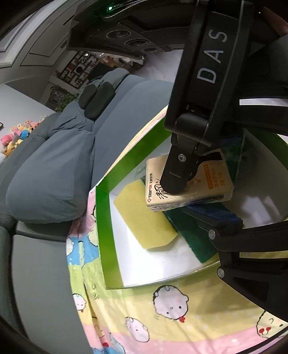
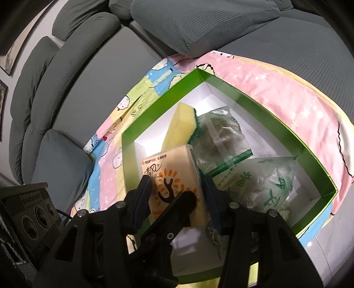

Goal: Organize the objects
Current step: 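Lower the tissue pack into the box and open both tools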

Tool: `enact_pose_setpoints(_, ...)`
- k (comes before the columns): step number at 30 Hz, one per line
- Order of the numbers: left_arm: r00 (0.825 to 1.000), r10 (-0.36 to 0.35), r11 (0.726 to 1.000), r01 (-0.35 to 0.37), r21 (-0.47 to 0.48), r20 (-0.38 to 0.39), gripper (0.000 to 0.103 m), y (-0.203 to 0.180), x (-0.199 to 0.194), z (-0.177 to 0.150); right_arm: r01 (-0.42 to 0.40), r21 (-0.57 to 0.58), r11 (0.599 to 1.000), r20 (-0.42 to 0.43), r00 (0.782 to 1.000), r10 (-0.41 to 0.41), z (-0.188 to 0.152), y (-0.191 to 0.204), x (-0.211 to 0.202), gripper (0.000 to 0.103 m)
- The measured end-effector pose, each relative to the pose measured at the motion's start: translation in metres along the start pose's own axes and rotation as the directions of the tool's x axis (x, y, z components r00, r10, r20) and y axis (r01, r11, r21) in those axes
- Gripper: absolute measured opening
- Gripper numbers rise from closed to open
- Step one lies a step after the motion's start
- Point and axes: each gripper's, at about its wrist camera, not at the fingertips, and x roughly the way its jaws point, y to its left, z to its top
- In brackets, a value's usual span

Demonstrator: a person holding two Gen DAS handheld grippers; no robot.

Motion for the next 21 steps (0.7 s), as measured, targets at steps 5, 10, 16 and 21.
enact_pose_setpoints(5, 1.0, -0.001, 1.0, 0.001, -0.007, -0.004, 0.047, 0.0025, 0.0039, -0.0005, 0.008, 0.003, 1.0, -0.005, 1.0, -0.008, 0.0009, -0.0013, 0.0031, 0.048)
enact_pose_setpoints(10, 1.0, 0.017, 1.0, -0.017, -0.003, -0.021, 0.047, 0.0023, 0.0074, 0.0011, 0.014, 0.005, 1.0, -0.005, 1.0, -0.014, 0.002, -0.0014, 0.0049, 0.046)
enact_pose_setpoints(16, 0.998, 0.05, 0.999, -0.05, 0.0, -0.025, 0.047, 0.0015, 0.0106, 0.0018, 0.016, 0.021, 1.0, -0.008, 1.0, -0.016, 0.0028, -0.002, 0.0074, 0.044)
enact_pose_setpoints(21, 0.998, 0.053, 0.999, -0.053, -0.01, -0.035, 0.047, 0.0029, 0.0099, 0.0038, 0.02, 0.024, 0.999, 0.002, 1.0, -0.02, 0.0026, -0.0008, 0.0055, 0.045)
